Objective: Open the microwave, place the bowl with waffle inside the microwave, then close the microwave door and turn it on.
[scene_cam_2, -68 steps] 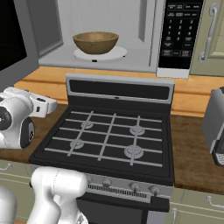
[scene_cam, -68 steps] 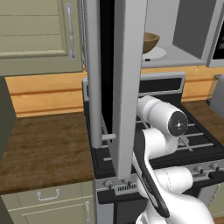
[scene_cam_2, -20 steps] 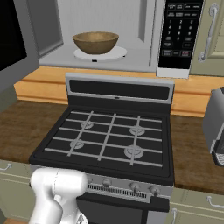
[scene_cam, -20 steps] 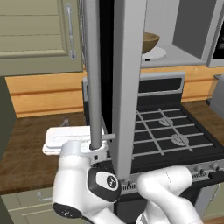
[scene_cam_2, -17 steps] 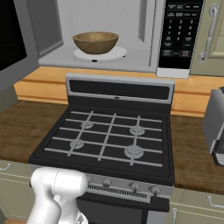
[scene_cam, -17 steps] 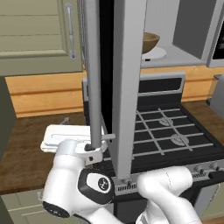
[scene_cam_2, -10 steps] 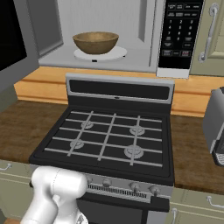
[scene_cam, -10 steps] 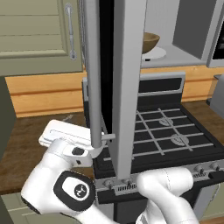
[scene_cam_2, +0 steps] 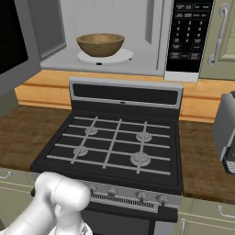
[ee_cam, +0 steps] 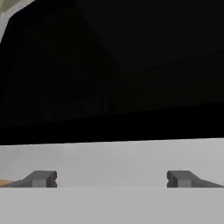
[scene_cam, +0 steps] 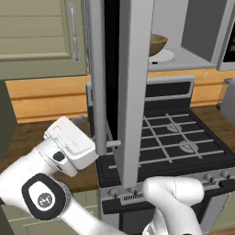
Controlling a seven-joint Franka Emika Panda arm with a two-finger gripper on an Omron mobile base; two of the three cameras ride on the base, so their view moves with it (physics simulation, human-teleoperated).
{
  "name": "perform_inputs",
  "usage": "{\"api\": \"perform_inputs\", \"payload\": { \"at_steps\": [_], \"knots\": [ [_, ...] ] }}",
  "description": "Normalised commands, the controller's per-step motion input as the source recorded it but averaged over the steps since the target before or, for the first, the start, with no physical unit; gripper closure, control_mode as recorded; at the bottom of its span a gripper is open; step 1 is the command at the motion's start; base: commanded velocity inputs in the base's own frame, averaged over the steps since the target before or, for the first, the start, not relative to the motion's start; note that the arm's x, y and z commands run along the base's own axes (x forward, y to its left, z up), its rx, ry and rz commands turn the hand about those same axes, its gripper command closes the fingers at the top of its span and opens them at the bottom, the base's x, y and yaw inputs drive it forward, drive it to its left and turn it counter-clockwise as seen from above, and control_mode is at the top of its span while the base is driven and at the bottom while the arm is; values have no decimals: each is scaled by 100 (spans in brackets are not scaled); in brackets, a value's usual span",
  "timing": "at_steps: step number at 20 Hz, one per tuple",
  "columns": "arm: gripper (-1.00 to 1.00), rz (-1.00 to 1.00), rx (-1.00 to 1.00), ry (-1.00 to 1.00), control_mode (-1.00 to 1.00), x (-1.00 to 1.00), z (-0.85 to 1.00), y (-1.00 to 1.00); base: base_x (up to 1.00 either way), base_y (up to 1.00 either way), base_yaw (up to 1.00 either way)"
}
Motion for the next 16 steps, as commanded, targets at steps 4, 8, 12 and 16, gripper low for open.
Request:
{"api": "perform_inputs", "payload": {
  "at_steps": [4, 8, 12, 16],
  "knots": [
    [-100, -40, 0, 0, -100, -28, 0, -44, 0, 0, 0],
    [-100, -33, 0, -2, -100, -10, 0, -55, 0, 0, 0],
    [-100, -15, 0, -6, -100, 0, 0, -66, 0, 0, 0],
    [-100, 0, 0, -10, -100, 0, 0, -70, 0, 0, 0]
  ]
}}
